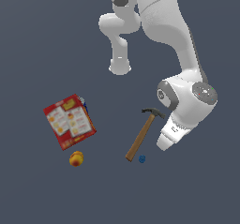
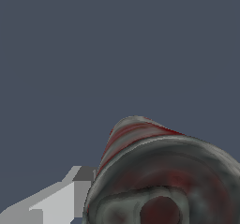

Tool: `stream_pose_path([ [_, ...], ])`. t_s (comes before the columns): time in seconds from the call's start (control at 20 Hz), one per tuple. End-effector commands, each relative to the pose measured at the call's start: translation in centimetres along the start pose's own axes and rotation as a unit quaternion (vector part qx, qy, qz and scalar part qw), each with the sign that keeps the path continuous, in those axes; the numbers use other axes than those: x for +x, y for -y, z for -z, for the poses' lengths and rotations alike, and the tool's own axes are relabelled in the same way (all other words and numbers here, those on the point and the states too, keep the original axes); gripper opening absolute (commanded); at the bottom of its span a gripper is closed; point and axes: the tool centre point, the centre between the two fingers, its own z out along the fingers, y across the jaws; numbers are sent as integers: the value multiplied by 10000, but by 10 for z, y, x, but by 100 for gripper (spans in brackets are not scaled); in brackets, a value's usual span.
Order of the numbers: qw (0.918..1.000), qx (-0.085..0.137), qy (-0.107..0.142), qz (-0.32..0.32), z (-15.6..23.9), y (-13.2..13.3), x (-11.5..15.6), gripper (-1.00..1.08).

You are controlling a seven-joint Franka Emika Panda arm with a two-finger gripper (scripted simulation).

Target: Pick up a designated object from a clutter of objects.

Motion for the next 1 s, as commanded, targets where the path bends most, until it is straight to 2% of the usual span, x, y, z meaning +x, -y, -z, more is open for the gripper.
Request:
stream_pose_path([
  [0.0, 10000, -13, -23, -3, 11, -4, -4, -100],
  [0.4, 10000, -15, -22, -2, 61, -23, -33, -100],
  [0.95, 10000, -9, -28, 2, 173, -64, -98, -100],
])
